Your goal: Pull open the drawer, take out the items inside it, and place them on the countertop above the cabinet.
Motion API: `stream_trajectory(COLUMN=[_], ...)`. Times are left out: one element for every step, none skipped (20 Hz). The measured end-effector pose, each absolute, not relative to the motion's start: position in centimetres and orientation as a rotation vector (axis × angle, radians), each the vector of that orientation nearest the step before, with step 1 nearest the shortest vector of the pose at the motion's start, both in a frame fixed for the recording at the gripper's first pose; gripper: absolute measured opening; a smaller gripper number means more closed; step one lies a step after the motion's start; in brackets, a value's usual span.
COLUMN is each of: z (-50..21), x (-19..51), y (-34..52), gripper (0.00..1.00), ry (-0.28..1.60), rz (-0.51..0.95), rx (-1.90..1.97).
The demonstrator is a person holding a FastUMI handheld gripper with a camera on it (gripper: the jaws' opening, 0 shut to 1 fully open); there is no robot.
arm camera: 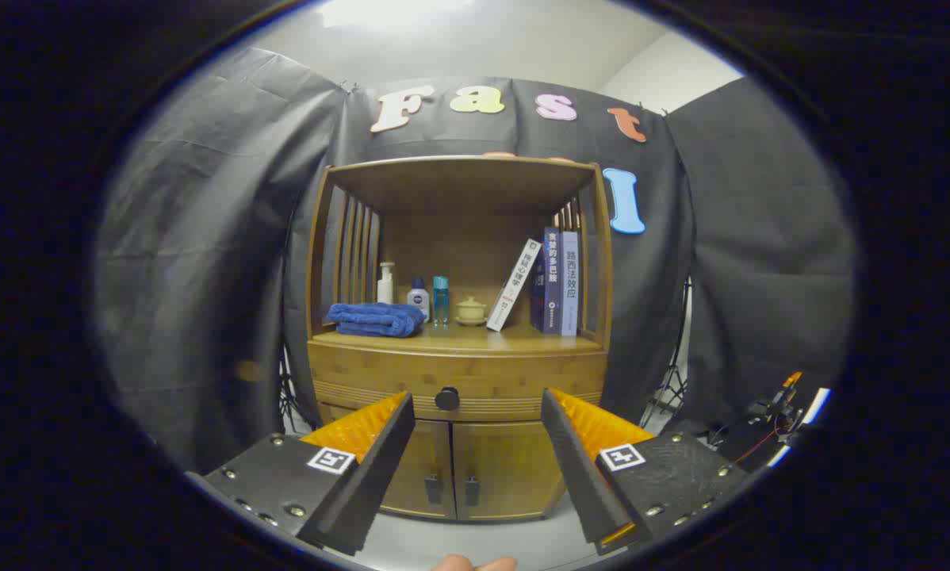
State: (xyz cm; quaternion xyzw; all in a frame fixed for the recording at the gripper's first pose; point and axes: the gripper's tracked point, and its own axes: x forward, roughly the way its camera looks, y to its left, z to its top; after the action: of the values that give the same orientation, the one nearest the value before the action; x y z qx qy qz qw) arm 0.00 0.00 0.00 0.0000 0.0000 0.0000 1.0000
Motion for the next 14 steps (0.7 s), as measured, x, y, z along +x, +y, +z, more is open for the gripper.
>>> stream_trajectory(z=[-0.1, -0.2, -0.4, -0.6, -0.9, -1.0, -1.1, -1.2, -1.3, -1.3, -1.2, -1.2, -1.3, -1.4], x=[0.1, 0.2, 0.3, 0.3, 0.4, 0.3, 0.4, 0.4, 0.4, 0.4, 0.4, 0.3, 0.4, 0.5], y=[0.1, 0.1, 0.1, 0.0, 0.0, 0.0, -0.1, 0.0, 0.0, -0.1, -0.1, -0.2, -0.3, -0.4], gripper=[0.96, 0.96, 0.96, 0.97, 0.97, 0.96, 0.97, 0.97, 0.97, 0.97, 0.97, 0.97, 0.97, 0.97], ry=[0.002, 0.004, 0.009, 0.013, 0.017, 0.022, 0.026, 0.029, 0.03, 0.03, 0.029, 0.027, 0.025, 0.025], rz=[0.002, 0.003, 0.004, 0.005, 0.007, 0.006, 0.007, 0.008, 0.01, 0.009, 0.009, 0.008, 0.006, 0.003], rx=[0.0, 0.001, 0.001, 0.003, 0.004, 0.002, -0.004, -0.007, -0.01, -0.01, -0.008, -0.004, -0.002, 0.0])
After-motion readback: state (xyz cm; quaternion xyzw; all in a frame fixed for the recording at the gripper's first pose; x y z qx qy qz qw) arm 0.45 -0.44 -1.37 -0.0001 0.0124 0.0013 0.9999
